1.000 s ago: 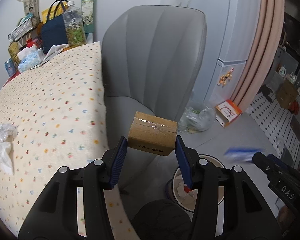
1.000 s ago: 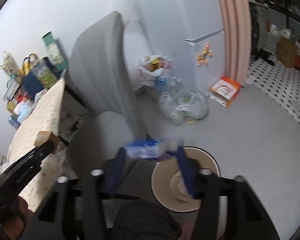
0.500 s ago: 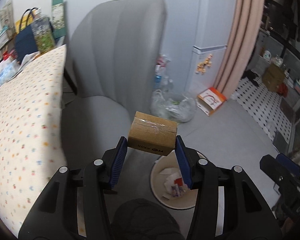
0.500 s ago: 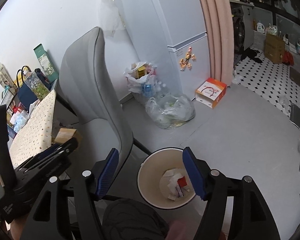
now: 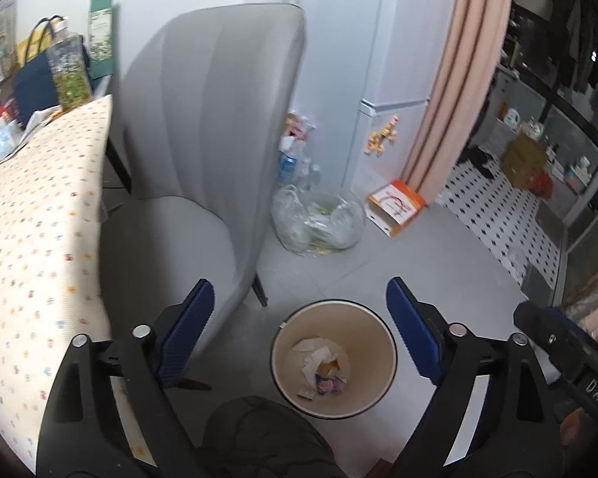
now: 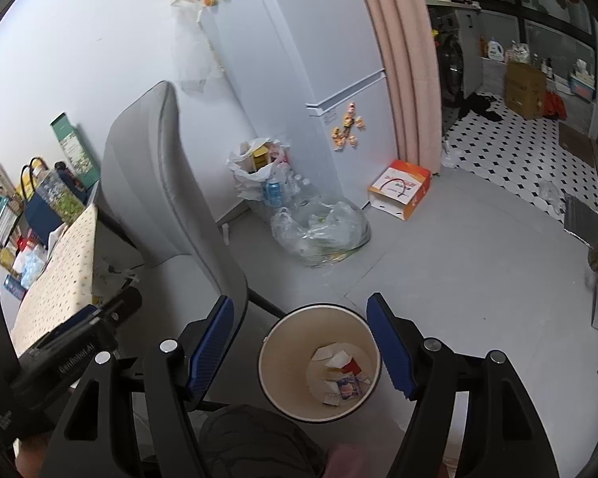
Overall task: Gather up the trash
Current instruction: 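Open both tools to drop the box and tissue pack into the bin, then move both tools back over the table toward the crumpled paper and tissue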
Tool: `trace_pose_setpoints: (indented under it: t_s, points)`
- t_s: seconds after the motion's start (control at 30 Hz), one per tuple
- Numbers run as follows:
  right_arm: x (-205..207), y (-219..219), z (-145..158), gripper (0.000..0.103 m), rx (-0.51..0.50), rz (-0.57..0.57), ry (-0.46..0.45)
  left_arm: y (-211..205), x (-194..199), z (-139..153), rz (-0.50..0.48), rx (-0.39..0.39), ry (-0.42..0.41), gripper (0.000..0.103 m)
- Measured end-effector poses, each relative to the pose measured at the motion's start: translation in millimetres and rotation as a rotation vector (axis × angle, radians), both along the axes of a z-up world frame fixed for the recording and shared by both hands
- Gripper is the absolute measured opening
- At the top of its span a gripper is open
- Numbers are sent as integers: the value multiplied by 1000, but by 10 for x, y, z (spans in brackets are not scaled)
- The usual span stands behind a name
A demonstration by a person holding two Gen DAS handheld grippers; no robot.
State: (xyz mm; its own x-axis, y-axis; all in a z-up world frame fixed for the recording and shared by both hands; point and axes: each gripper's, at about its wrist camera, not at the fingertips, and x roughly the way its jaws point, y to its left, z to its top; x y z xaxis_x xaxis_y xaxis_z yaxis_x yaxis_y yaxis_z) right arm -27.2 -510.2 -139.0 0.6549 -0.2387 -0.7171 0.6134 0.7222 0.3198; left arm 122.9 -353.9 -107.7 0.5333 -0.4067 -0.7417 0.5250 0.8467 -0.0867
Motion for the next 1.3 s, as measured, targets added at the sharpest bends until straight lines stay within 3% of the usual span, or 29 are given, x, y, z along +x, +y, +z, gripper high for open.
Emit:
trace_pose_setpoints:
  t_s: [0.27,0.53,1.3]
  points:
    - [145,375,201,85,-51,80,-20,584,50,200,101,-27,-52,96]
    - [373,919,443,95,-98,177,-51,1284,88,423,227,-83,-89,97]
    - [597,2361,1038,95,-223,419,-119,3019,-157,738,484,-209,-164,97]
